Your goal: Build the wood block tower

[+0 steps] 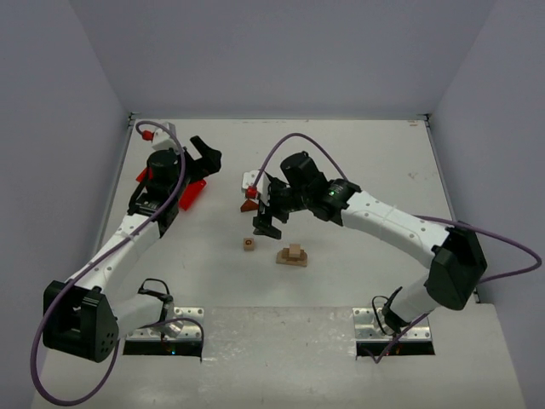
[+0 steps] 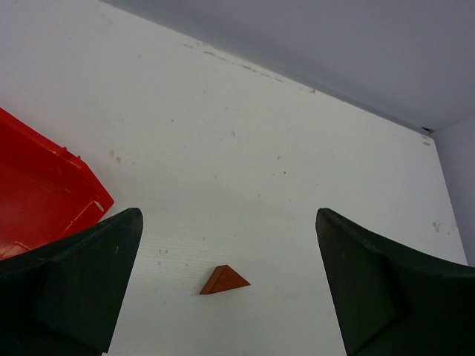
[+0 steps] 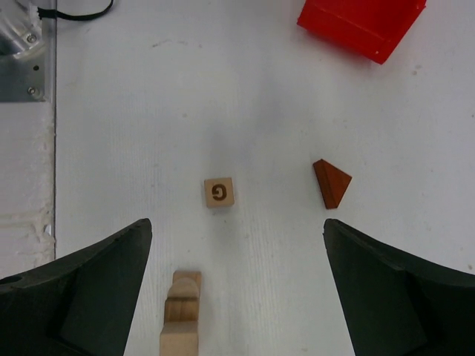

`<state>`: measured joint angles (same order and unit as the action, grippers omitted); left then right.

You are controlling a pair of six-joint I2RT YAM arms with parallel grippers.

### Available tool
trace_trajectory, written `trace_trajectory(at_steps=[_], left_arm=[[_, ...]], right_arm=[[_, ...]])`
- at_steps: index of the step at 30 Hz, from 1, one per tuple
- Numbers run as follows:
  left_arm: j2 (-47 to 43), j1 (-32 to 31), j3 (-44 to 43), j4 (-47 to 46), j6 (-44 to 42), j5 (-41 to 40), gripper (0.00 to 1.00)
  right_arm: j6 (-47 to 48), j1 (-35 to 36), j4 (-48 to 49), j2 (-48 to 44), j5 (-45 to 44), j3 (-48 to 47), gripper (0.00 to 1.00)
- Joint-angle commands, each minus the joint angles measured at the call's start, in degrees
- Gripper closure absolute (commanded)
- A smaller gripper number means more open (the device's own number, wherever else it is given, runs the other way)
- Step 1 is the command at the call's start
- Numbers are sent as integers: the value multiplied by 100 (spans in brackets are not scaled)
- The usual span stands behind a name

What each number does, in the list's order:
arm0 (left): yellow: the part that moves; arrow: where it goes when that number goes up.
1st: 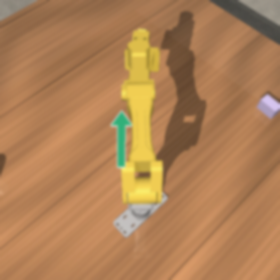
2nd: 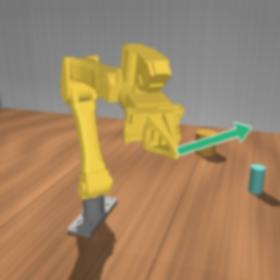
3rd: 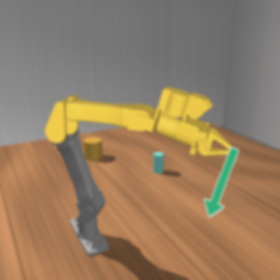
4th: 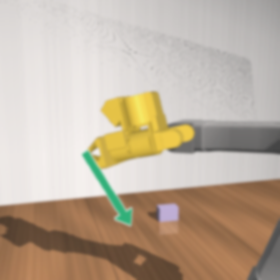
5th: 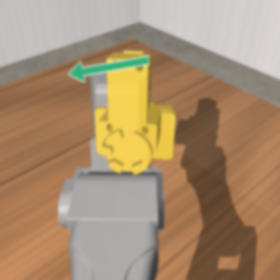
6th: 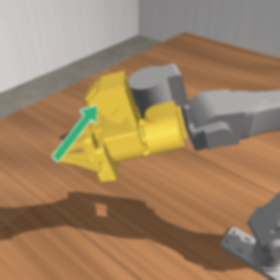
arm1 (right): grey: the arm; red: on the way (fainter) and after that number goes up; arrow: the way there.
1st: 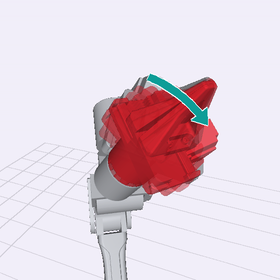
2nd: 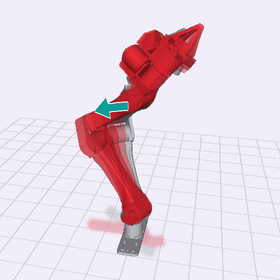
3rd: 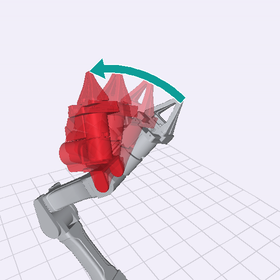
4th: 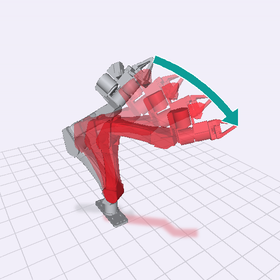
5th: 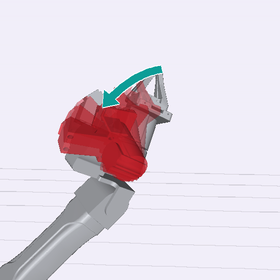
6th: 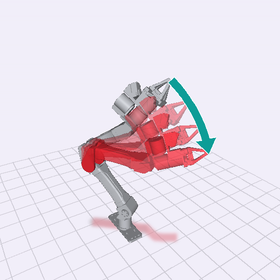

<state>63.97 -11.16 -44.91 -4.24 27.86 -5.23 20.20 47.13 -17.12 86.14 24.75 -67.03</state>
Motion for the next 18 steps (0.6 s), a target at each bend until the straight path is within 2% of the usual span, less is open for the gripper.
trace_trajectory(at_steps=[1,4,7,10,18], left_arm=[[82,79,-381,294,-129,-485,0],[82,79,-339,271,-187,-588,0],[66,79,-273,255,-281,-550,0],[-32,79,-84,106,-325,-538,0],[-52,79,231,-82,-176,-731,0]], right_arm=[[452,64,-159,974,812,-981,1],[523,101,-381,1469,716,-1607,1],[319,187,-544,1879,147,-2013,1],[376,370,-173,1957,-580,-1622,1],[46,510,332,2123,-1092,-577,1]])
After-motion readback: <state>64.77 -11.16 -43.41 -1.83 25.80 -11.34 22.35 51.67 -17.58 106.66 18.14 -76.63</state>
